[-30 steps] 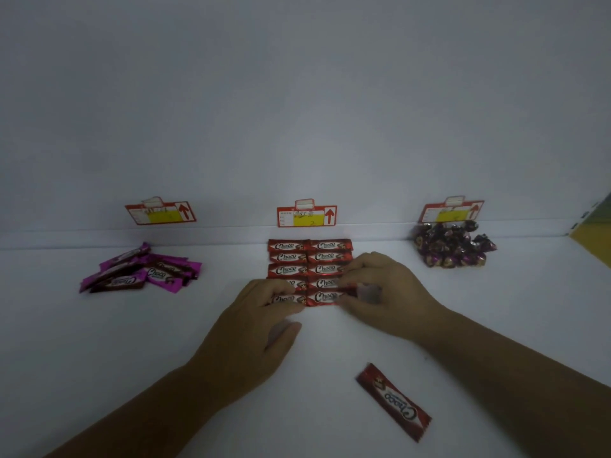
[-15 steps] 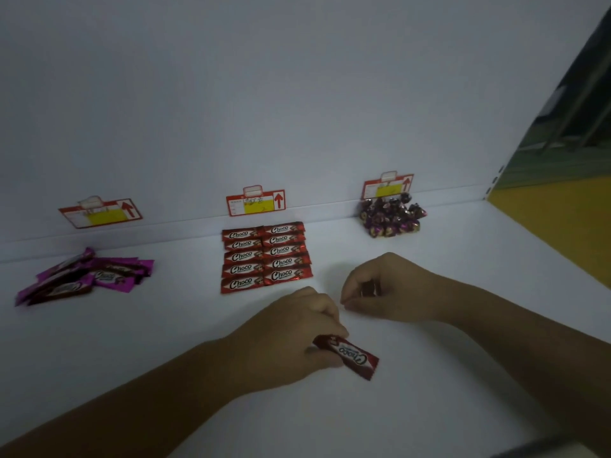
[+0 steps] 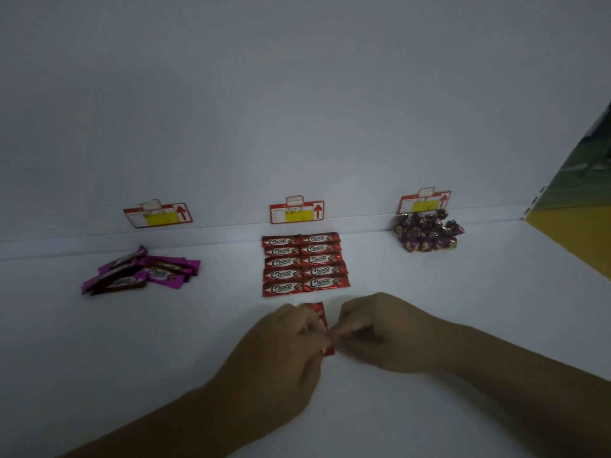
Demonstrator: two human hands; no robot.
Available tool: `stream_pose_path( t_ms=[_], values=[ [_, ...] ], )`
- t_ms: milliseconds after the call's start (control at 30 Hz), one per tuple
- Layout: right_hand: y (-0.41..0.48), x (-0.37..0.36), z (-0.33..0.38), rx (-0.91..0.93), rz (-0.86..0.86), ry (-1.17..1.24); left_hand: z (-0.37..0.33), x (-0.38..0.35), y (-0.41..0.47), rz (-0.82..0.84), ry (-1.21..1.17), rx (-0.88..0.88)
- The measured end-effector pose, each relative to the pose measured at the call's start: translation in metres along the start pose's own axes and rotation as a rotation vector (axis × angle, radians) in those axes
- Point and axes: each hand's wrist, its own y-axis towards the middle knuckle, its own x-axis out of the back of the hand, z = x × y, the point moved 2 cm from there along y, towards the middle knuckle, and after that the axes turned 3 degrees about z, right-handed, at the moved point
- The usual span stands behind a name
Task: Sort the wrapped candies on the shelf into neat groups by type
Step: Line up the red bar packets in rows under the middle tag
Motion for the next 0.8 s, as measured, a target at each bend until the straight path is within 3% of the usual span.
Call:
stream_pose_path(
  t_ms=[233, 367, 533, 800],
  values=[
    [0.017, 0.007, -0.011, 0.008, -0.181, -0.193, 0.005, 0.019, -0.005, 0.106, 0.122, -0.117],
    [0.029, 0.0, -0.01, 0.051, -0.215, -0.246, 0.027, 0.026, -0.006, 0.109, 0.179, -0.086],
    [0.036, -0.011, -0.009, 0.016, -0.371, -0.21, 0.045, 0.029, -0.001, 0.007, 0.236, -0.006],
    [0.034, -0.015, -0.014, -0.027, -0.393, -0.161, 0.064, 0.023, 0.003, -0.145, 0.169, 0.152]
  ],
)
